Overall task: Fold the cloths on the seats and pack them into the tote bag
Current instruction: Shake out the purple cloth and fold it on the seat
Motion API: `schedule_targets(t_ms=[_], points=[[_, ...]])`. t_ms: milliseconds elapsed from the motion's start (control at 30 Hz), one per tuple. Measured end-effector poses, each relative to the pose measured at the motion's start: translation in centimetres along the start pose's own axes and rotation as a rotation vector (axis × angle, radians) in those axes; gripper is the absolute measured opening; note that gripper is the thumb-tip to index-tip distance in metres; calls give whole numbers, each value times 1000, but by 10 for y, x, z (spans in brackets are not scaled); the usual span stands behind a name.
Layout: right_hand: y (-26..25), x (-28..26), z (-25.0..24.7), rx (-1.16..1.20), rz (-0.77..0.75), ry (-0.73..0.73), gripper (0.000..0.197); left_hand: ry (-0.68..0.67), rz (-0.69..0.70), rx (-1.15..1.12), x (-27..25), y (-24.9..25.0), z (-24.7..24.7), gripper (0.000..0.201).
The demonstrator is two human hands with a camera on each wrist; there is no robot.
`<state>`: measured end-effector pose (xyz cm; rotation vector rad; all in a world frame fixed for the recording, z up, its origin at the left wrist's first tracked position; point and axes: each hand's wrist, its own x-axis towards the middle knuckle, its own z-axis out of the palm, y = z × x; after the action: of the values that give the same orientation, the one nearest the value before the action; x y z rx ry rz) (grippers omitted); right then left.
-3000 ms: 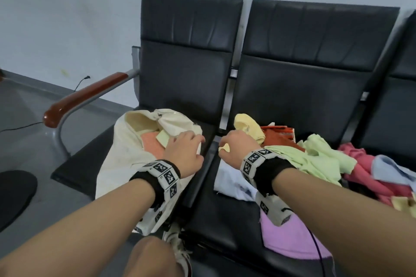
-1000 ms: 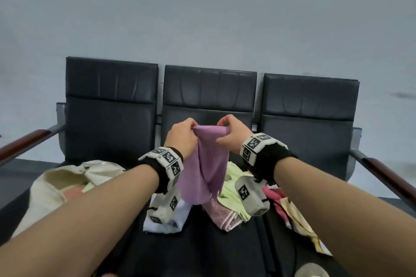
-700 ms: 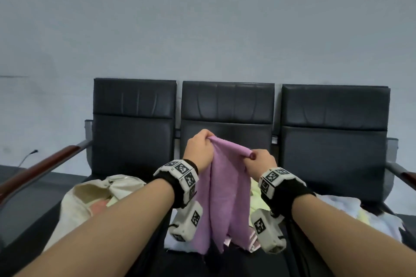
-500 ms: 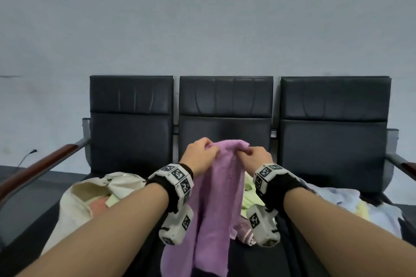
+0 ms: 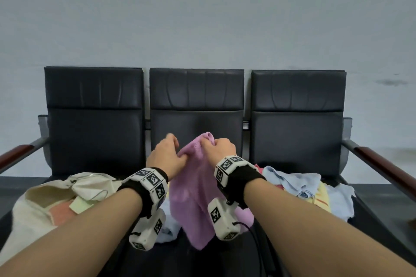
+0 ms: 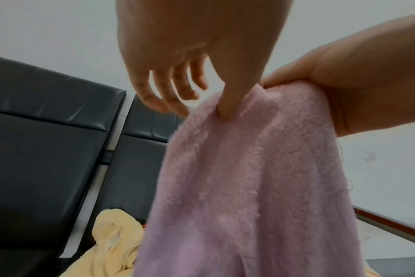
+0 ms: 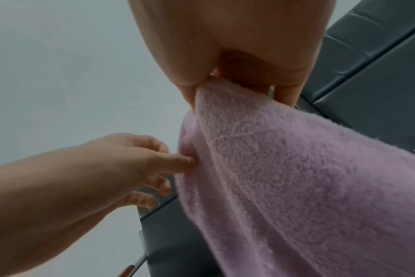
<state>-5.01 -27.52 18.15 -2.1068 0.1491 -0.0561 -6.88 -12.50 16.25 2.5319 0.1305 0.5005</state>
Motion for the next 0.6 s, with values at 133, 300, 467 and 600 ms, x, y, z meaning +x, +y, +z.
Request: schedule_targets(t_ms=[133, 300, 467, 600], points=[[-2, -1, -3, 59, 9, 66, 42, -193, 38, -296, -6, 3, -5, 14], [-6, -6, 0, 95, -17, 14, 42, -390, 150, -274, -17, 8, 2, 20], [-7, -10, 2, 93, -45, -16, 35, -312, 152, -254, -14, 4, 8, 27], [-10, -15, -2, 70, -53, -30, 18, -150, 92, -242, -7, -9, 10, 27]])
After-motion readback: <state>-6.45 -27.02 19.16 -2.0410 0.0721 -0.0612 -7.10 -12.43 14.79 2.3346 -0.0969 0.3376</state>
